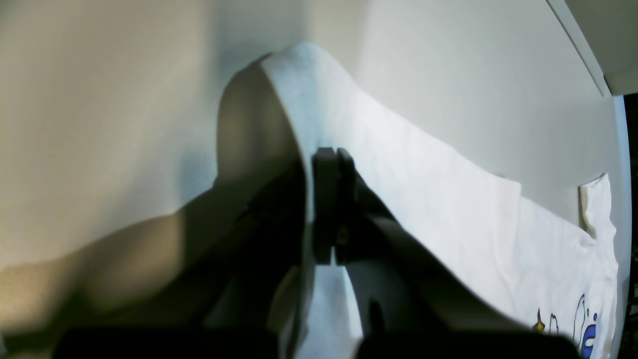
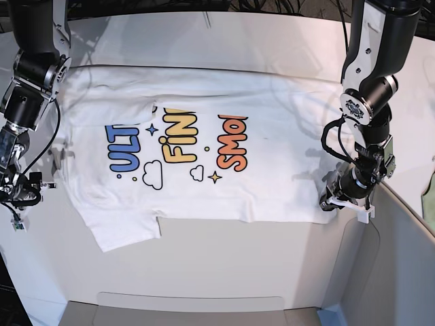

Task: Layout the t-shirt on the table in an organized manner, then fold the t-shirt properly
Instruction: 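Grasp the shirt's side edges with both grippers, then fold the grasped hem half over toward the shoulder edge with both grippers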

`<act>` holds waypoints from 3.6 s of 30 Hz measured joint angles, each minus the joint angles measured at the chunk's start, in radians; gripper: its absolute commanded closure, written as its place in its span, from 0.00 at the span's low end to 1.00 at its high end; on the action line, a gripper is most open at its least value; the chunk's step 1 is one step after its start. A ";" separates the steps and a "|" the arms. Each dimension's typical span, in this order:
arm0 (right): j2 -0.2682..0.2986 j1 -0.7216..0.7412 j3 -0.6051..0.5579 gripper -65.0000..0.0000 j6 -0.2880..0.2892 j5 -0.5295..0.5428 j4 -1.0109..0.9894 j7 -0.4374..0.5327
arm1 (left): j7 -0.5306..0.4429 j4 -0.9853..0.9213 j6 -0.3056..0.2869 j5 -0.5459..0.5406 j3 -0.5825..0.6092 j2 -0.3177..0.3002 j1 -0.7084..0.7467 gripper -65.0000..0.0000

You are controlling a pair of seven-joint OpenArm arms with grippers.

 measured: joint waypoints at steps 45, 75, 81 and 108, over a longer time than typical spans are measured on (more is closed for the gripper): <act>-0.035 0.122 0.034 0.71 0.048 0.239 -0.536 0.356 | -0.001 0.000 -0.008 -0.004 0.000 -0.003 0.009 1.00; -0.127 -0.091 0.032 1.00 0.053 0.223 0.051 0.123 | 0.140 0.168 -0.008 0.006 0.002 -0.019 0.029 1.00; -0.137 -0.161 0.032 1.00 0.064 0.238 0.219 0.086 | 0.254 0.380 -0.011 0.003 0.002 -0.011 0.122 1.00; -0.133 -0.558 0.034 1.00 0.160 0.238 0.691 -0.013 | 0.416 1.287 -0.014 -0.013 0.236 -0.003 0.616 1.00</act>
